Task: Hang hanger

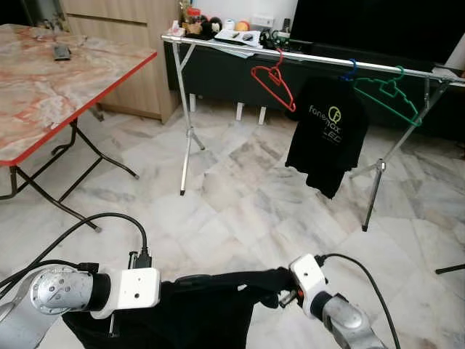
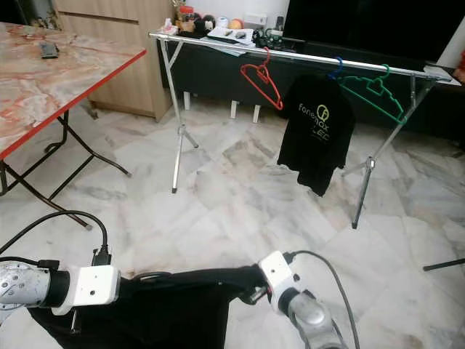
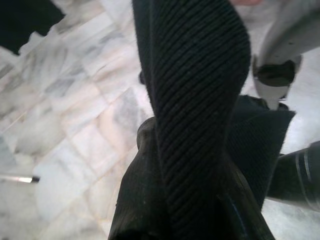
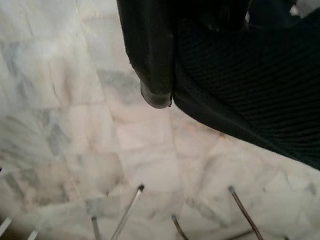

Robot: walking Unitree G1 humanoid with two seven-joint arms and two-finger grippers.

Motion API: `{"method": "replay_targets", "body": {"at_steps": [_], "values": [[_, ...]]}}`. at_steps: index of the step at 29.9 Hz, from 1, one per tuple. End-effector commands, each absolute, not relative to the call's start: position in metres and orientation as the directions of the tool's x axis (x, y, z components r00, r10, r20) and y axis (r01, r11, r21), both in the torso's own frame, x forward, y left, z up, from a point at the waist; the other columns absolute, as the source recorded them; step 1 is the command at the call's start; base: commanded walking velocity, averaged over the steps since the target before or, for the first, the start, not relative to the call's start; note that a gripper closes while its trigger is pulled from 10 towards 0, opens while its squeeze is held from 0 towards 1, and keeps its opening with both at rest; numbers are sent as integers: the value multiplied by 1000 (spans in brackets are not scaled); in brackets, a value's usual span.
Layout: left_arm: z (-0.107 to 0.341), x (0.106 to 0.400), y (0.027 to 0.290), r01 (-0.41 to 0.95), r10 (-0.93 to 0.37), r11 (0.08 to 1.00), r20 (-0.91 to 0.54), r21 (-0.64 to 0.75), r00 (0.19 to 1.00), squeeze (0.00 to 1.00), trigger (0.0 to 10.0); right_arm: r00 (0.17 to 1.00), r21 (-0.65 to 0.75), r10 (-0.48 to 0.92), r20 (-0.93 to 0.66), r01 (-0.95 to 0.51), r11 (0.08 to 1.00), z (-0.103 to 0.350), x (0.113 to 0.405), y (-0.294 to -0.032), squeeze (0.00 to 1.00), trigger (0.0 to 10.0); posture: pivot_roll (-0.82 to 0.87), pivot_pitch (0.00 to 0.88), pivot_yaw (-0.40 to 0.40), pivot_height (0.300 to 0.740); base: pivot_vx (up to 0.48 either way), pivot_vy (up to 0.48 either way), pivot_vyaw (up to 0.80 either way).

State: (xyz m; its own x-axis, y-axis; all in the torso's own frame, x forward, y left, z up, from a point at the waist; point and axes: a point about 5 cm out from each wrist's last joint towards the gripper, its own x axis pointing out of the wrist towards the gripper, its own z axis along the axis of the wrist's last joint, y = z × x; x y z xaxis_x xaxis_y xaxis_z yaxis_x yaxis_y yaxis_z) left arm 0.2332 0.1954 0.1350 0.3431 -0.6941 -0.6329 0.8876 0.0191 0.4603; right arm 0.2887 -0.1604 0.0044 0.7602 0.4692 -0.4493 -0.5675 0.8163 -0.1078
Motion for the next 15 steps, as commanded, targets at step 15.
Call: {"method": "replay_targets", "body": {"at_steps": [15], "values": [[122, 226, 188, 784, -541, -375, -804, 494, 248, 0, 10000, 774, -161, 338, -536, -487, 859, -5, 280, -194, 0, 0, 145, 116, -91, 740, 0, 0, 0]]}}
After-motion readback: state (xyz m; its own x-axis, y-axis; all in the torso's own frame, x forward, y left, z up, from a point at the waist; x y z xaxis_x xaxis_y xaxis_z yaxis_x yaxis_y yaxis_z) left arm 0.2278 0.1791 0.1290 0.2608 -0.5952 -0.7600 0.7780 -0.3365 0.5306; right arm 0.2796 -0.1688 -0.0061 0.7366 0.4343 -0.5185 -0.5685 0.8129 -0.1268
